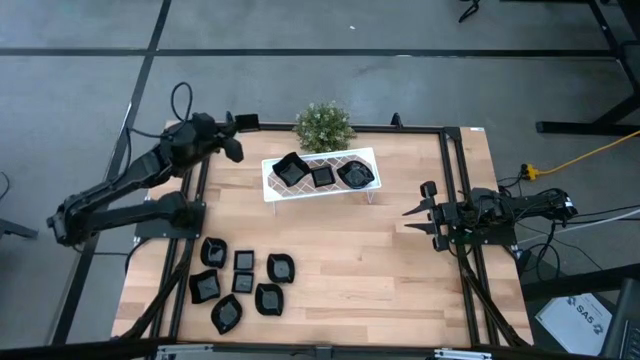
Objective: Pick & Place Mini shaped plates
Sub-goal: Stack the square plate on top of the square plate on the shelf
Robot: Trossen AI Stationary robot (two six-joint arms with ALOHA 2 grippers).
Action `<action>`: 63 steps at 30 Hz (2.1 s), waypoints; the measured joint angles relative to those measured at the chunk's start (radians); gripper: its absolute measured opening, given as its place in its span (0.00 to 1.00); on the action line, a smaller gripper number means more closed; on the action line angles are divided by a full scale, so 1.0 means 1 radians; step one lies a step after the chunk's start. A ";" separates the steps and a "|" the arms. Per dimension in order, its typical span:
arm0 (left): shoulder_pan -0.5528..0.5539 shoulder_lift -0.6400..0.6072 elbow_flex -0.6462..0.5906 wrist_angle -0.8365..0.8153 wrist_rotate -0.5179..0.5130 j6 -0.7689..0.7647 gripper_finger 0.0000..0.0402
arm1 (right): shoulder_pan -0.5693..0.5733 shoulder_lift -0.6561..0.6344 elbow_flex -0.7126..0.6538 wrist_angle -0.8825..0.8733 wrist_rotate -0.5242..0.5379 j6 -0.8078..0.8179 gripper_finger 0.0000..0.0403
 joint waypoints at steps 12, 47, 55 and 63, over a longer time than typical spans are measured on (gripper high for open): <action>-0.218 0.068 0.000 0.199 0.001 -0.015 0.00 | 0.000 0.000 0.000 0.000 0.000 0.000 0.32; -0.439 0.802 0.577 -0.115 0.238 0.203 0.00 | 0.000 0.000 0.000 0.000 0.000 0.000 0.32; -0.436 0.896 0.683 -0.226 0.254 0.257 0.00 | 0.000 0.000 0.000 0.000 0.000 0.000 0.32; -0.417 0.910 0.713 -0.297 0.191 0.290 0.00 | 0.000 0.000 0.000 0.000 0.000 0.000 0.32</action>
